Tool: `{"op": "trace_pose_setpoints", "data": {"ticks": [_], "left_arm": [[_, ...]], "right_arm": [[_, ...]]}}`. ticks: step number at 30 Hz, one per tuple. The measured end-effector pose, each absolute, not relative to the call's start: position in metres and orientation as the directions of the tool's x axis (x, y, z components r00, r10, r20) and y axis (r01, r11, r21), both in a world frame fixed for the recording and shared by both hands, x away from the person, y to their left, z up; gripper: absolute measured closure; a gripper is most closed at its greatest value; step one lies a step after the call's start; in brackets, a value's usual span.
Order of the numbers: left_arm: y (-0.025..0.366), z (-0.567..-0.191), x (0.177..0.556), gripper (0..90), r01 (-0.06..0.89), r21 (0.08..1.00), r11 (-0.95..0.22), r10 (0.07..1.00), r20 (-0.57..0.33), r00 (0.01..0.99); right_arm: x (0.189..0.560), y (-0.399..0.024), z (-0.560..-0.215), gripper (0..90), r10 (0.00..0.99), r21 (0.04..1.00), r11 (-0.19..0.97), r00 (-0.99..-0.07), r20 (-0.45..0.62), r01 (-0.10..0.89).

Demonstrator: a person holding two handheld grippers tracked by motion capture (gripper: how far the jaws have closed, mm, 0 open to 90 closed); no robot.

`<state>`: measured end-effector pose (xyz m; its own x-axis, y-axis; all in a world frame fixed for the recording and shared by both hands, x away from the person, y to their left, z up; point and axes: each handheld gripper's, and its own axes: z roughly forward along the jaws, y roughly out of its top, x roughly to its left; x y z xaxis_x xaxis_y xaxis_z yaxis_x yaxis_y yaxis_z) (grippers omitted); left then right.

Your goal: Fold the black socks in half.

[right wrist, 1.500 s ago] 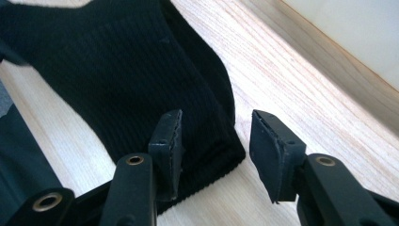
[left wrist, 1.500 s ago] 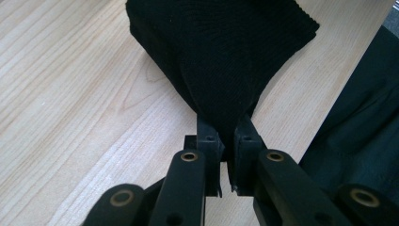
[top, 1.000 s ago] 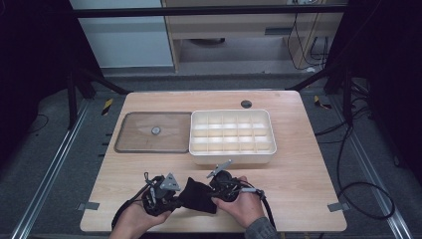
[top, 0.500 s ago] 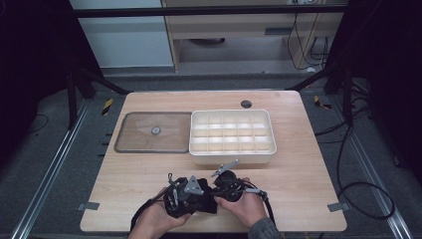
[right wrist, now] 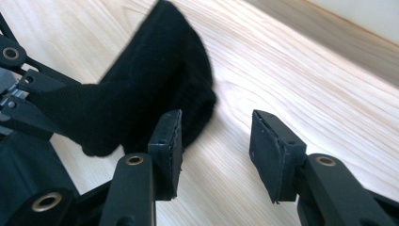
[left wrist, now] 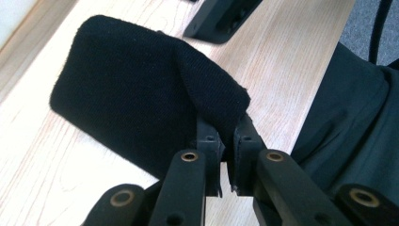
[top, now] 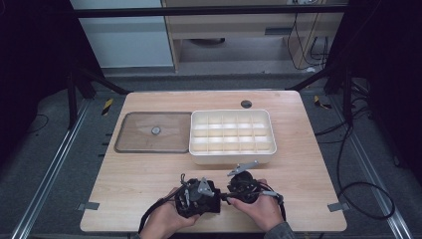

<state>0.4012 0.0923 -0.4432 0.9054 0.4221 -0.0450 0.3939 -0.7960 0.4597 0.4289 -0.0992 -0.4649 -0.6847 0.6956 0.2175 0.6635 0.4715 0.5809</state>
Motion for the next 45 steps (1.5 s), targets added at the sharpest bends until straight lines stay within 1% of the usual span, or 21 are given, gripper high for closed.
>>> {"op": "trace_pose_setpoints", "data": {"ticks": [5, 15, 25, 45], "left_arm": [[0.086, -0.449, 0.403, 84.4, 0.395, 0.453, -0.799, 0.418, -0.053, 0.907], [0.082, -0.455, 0.405, 84.2, 0.398, 0.444, -0.803, 0.408, -0.076, 0.910], [0.081, -0.458, 0.407, 84.1, 0.404, 0.445, -0.799, 0.407, -0.095, 0.908], [0.081, -0.458, 0.406, 83.8, 0.404, 0.447, -0.798, 0.408, -0.093, 0.908]], "right_arm": [[0.427, -0.110, -0.466, 53.4, 0.715, 0.580, 0.464, -0.669, 0.200, 0.669], [0.428, -0.117, -0.470, 53.0, 0.733, 0.576, 0.455, -0.653, 0.192, 0.679], [0.428, -0.118, -0.470, 52.9, 0.739, 0.569, 0.451, -0.645, 0.194, 0.688], [0.428, -0.117, -0.471, 51.7, 0.740, 0.570, 0.450, -0.644, 0.194, 0.688]]}}
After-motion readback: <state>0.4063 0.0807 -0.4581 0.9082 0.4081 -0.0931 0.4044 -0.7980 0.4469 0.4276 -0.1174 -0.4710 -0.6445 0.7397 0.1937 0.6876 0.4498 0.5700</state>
